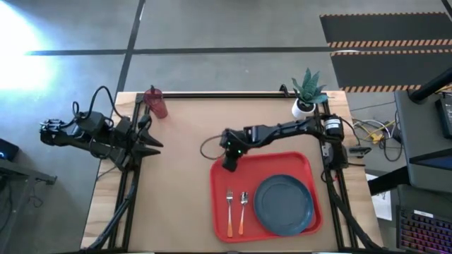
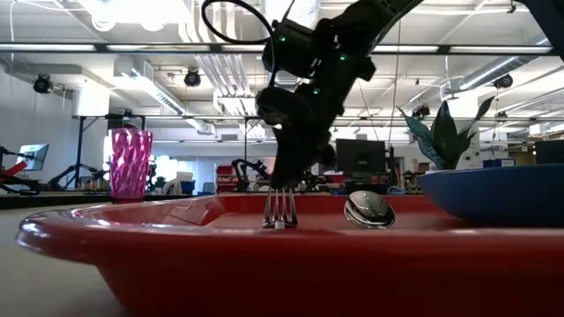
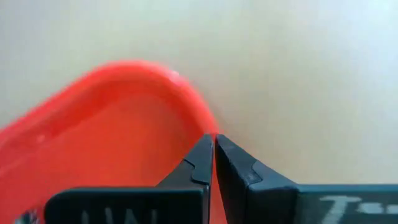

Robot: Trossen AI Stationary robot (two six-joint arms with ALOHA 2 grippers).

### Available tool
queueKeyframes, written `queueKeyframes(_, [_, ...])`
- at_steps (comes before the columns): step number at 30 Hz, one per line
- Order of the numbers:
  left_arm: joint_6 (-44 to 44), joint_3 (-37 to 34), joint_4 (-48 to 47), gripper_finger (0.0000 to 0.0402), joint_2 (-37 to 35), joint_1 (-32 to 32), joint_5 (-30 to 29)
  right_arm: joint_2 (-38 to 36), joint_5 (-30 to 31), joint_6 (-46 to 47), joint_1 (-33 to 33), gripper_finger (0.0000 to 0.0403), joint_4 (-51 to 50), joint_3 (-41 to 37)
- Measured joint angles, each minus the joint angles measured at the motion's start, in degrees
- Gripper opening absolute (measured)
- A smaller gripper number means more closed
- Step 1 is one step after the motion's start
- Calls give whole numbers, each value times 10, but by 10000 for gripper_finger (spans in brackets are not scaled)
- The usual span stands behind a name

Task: Pick and place plate/cup/fork/spoon on tray
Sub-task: Move the orange serving tray to the center of the table

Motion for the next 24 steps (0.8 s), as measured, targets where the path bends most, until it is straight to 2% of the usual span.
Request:
queueKeyframes(6, [-1, 0, 0, 86, -6, 0, 5, -7, -35, -8, -1, 9, -13, 18])
queueKeyframes(12, [0, 0, 0, 86, -7, 0, 5, -16, -38, -6, 32, 9, -61, 22])
queueKeyframes(24, [0, 0, 0, 86, -2, 0, 6, -6, -35, 23, 50, 9, -42, -22])
